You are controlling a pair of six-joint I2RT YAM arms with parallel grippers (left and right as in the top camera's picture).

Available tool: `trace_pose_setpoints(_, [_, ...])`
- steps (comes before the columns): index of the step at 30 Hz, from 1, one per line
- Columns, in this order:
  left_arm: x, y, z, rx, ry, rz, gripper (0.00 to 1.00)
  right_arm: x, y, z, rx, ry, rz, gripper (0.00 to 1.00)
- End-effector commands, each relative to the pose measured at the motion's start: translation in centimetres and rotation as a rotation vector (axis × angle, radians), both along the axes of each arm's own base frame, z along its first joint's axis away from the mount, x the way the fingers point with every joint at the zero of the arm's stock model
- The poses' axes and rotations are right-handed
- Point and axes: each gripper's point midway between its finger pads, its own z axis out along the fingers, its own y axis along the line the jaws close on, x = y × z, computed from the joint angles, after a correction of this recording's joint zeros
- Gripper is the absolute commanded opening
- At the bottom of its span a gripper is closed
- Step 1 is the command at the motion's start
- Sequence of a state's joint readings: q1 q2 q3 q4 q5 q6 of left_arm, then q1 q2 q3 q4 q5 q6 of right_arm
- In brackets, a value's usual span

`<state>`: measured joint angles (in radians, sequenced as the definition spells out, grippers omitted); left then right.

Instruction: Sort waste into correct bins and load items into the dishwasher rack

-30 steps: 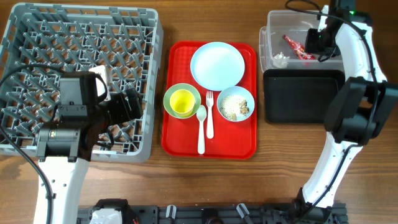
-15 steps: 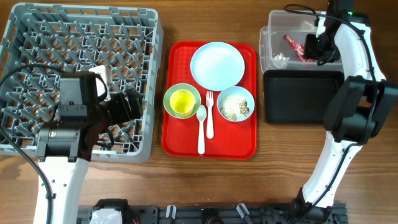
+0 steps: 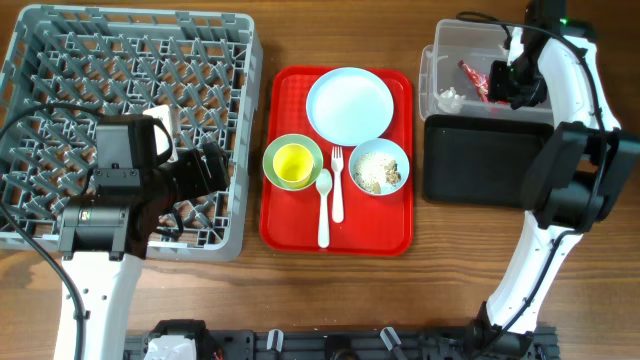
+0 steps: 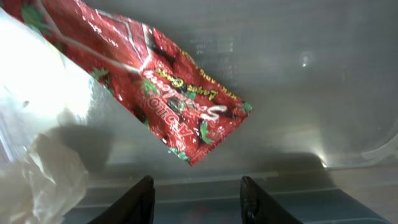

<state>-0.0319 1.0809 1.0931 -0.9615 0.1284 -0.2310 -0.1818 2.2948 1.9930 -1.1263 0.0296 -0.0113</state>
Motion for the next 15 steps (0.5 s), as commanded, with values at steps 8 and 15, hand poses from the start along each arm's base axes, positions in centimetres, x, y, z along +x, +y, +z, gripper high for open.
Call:
trace_pose_setpoints(8, [0.2,-0.4,0.7,-0.018,-0.016,-0.002,1.0,-2.2,-3.8,1.6,-0.001,0.029,-0.021,0.46])
trace_pose_setpoints(15, [0.2,-0.4,0.7,-0.018,-0.016,-0.002,1.0,-2.5,-4.5,1.6,-0.002,0.032,-0.025,0.46])
